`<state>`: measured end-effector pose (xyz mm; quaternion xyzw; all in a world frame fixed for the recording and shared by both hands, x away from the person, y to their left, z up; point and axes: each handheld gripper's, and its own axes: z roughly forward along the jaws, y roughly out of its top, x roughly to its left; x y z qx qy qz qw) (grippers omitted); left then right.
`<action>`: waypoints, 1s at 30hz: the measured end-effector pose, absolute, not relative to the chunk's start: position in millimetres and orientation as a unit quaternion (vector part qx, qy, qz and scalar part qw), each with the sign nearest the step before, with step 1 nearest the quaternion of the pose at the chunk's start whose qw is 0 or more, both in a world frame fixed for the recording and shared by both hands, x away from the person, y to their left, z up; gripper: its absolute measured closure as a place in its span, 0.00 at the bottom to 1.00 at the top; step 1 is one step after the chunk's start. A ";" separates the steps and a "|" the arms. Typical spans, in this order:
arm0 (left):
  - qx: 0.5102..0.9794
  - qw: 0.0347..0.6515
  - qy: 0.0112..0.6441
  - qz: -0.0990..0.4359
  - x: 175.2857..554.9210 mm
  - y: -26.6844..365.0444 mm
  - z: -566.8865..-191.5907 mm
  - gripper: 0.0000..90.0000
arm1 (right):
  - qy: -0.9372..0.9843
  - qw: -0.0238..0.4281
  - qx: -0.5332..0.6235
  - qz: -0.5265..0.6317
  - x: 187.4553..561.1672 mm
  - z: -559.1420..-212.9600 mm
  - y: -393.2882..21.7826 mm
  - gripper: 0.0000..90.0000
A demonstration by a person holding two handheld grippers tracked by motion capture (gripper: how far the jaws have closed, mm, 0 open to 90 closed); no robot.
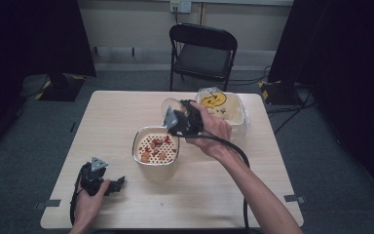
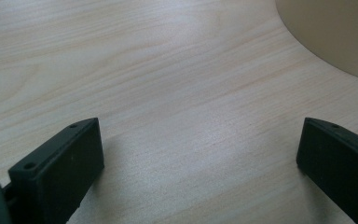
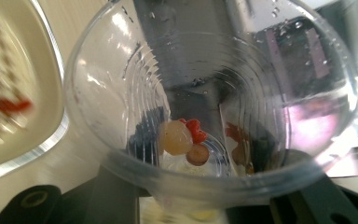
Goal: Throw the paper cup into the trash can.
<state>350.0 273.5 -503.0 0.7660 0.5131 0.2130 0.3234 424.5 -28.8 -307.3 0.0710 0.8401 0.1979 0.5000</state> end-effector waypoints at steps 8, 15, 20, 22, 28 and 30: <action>0.766 0.324 0.513 0.213 350.0 273.5 -503.0 0.00 | 0.830 0.357 0.225 0.366 458.6 -279.4 -77.6 0.63; 0.766 0.323 0.513 0.213 350.0 273.5 -503.0 0.00 | 0.796 0.293 0.305 0.433 479.0 -268.5 -113.2 0.63; 0.766 0.324 0.513 0.213 350.0 273.5 -503.0 0.00 | 0.780 0.280 0.347 0.438 493.8 -265.7 -134.6 0.63; 0.766 0.324 0.513 0.213 350.0 273.5 -503.0 0.00 | 0.772 0.278 0.366 0.439 500.8 -266.4 -143.7 0.62; 0.766 0.324 0.513 0.213 350.0 273.5 -503.0 0.00 | 0.763 0.271 0.407 0.424 521.7 -275.8 -164.2 0.60; 0.766 0.324 0.513 0.213 350.0 273.5 -503.0 0.00 | 0.757 0.275 0.420 0.418 528.0 -281.6 -168.0 0.57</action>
